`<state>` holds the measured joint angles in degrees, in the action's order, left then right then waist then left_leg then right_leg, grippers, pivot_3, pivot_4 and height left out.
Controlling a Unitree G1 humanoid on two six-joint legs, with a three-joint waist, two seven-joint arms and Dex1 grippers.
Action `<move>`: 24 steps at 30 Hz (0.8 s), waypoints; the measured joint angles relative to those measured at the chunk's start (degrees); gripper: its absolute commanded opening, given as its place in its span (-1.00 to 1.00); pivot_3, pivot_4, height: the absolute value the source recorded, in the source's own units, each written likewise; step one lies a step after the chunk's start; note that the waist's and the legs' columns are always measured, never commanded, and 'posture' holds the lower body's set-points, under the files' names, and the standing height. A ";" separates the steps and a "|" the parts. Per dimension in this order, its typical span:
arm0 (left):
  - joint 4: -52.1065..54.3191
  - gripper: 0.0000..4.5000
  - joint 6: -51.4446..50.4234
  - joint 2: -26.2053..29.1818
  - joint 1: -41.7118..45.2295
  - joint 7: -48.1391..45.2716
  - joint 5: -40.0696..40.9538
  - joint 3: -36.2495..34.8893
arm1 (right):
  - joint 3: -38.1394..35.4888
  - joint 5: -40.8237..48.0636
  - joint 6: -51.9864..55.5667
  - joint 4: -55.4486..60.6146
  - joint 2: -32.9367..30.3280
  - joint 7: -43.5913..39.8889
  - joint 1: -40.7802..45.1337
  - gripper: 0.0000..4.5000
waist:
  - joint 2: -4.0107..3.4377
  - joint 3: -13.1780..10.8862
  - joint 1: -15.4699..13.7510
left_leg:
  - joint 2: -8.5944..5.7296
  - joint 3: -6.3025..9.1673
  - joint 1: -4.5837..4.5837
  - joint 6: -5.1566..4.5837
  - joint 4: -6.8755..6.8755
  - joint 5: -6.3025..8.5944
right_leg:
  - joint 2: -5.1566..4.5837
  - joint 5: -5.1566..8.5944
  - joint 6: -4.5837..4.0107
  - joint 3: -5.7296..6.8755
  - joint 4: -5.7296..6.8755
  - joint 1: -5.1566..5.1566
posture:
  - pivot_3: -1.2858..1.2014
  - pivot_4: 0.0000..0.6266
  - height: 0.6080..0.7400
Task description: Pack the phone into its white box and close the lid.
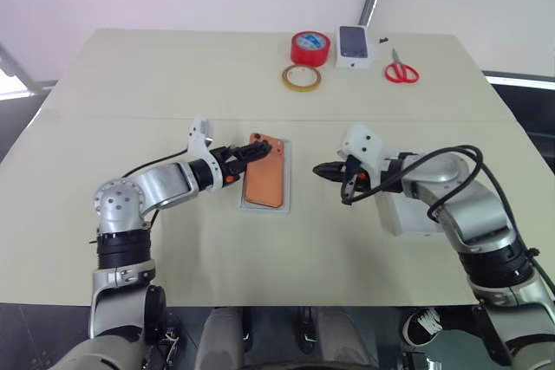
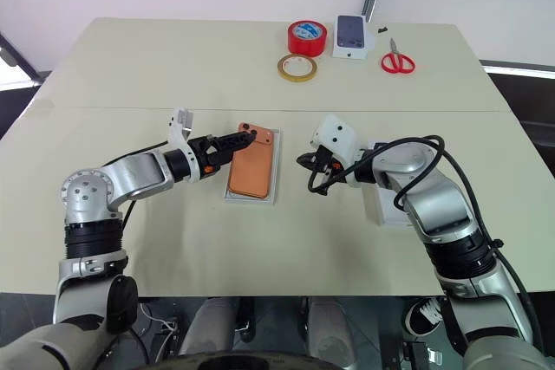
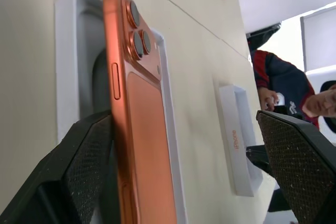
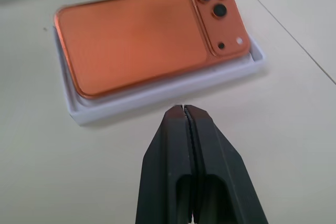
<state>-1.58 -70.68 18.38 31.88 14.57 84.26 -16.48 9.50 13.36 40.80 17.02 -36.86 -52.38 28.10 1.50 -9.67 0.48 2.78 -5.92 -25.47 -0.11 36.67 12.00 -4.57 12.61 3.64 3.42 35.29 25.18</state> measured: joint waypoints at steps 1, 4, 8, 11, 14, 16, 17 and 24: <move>0.58 0.99 -0.05 0.41 -0.23 -0.23 0.13 0.00 | -0.01 0.55 -0.19 0.17 0.01 -0.10 -0.30 -1.00 | 0.00 0.00 -0.01 | 0.00 0.00 0.00 0.00 0.00 0.00 | -0.01 0.00 0.00 0.00 0.00 0.00 | 0.03 -0.52 1.00; 1.82 0.99 -0.26 1.41 -0.67 -0.98 0.37 0.02 | -0.01 1.65 -0.68 0.41 0.02 -0.22 -0.66 -1.00 | 0.00 0.00 0.03 | 0.01 0.00 0.00 -0.01 0.07 0.01 | -0.01 0.00 0.00 0.00 0.02 -0.02 | 0.03 -0.52 1.00; 1.99 0.99 -0.27 2.85 -0.91 -1.83 1.34 -0.01 | -0.06 2.84 -1.22 0.56 0.03 -0.13 -0.75 -1.00 | 0.00 0.00 0.04 | 0.03 0.01 0.00 -0.02 0.08 0.02 | -0.01 0.00 -0.01 0.00 0.03 -0.02 | 0.03 -0.52 1.00; 2.10 0.99 -0.17 4.51 -1.38 -2.52 1.01 -0.02 | -0.07 3.28 -1.28 0.61 0.02 0.20 -0.88 -1.00 | 0.00 0.00 0.04 | 0.03 0.00 0.00 -0.03 0.08 0.02 | -0.01 0.00 -0.01 0.00 0.03 -0.02 | 0.03 -0.52 1.00; 2.79 0.88 2.60 9.34 -2.39 -6.87 -5.35 0.55 | 0.03 3.01 -0.67 0.61 -0.26 1.31 -0.80 -1.00 | -0.01 0.00 0.22 | 0.04 -0.02 0.00 -0.02 0.08 0.03 | 0.01 0.00 -0.01 0.00 0.05 0.02 | 0.03 -0.52 1.00; 4.69 0.61 6.34 15.61 -3.69 -11.97 -13.96 3.71 | 0.45 2.07 1.31 0.30 -0.57 2.71 -0.40 -1.00 | -0.03 -0.02 0.35 | 0.07 -0.04 0.00 0.05 0.04 0.07 | -0.02 0.01 -0.03 -0.01 0.04 0.07 | 0.03 -0.52 1.00; 5.67 0.42 8.42 18.65 -4.51 -14.97 -18.55 5.66 | 1.07 1.33 2.93 -0.45 -0.55 3.67 0.35 -1.00 | -0.06 -0.02 0.34 | 0.07 -0.06 0.01 0.15 0.02 0.12 | -0.09 0.01 -0.04 -0.03 0.04 0.11 | 0.03 -0.52 1.00; 6.98 -0.96 18.95 24.59 -2.54 -32.44 -41.31 22.04 | 9.35 -4.99 5.55 -2.63 0.66 7.53 4.61 -1.00 | -0.10 -0.05 -0.11 | -0.08 -0.14 -0.20 0.16 -0.19 0.18 | -0.46 -0.01 -0.08 -0.04 -0.20 0.29 | 0.03 -0.52 1.00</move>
<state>5.40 -51.74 42.97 29.34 -17.87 42.95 5.56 18.85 8.37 46.35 14.38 -36.19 -44.85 32.71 1.40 -9.72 0.37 2.69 -6.06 -25.66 0.04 36.48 12.18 -5.03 12.60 3.55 3.38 35.09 25.47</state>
